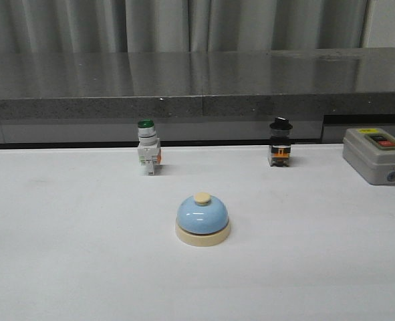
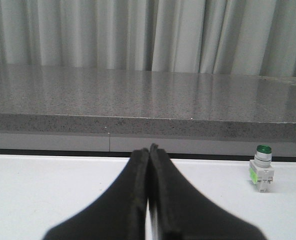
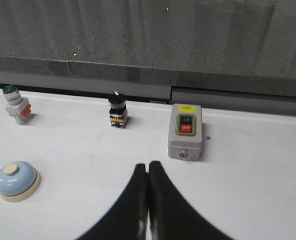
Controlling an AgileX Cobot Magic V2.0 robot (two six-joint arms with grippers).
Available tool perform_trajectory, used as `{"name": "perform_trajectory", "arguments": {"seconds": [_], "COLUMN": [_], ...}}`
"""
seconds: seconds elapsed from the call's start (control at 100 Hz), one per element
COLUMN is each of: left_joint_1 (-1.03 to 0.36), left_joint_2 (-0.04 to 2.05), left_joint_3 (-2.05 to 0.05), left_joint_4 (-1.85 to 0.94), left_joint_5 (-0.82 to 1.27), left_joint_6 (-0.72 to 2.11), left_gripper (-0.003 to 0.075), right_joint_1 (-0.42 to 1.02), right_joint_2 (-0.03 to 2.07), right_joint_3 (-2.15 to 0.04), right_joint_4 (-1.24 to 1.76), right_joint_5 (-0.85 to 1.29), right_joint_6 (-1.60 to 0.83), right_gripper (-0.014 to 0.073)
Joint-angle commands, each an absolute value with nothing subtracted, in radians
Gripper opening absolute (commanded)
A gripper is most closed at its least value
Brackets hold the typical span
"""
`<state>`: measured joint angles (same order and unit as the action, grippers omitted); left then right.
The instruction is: Place and press bell with both arms
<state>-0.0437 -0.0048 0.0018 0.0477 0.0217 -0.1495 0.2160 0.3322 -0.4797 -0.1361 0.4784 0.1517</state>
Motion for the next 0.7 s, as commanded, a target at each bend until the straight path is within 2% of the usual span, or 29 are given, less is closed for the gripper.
{"name": "perform_trajectory", "arguments": {"seconds": [0.0, 0.46, 0.69], "left_joint_1": [-0.042, -0.042, -0.042], "left_joint_2": [-0.035, -0.035, -0.035], "left_joint_3": [0.044, 0.044, 0.044], "left_joint_4": [0.044, 0.044, 0.044], "left_joint_5": [-0.059, -0.059, -0.059], "left_joint_6": [-0.147, -0.147, -0.147], "left_gripper": [-0.002, -0.002, -0.002], "right_joint_1": [0.211, 0.084, 0.075], "right_joint_2": [0.319, 0.122, 0.069], "right_joint_3": [-0.478, -0.174, -0.063], "right_joint_4": [-0.166, -0.041, -0.037], "right_joint_5": [0.327, 0.073, -0.042], "right_joint_6": [0.142, 0.141, 0.112], "right_gripper": [-0.006, -0.006, -0.006]}}
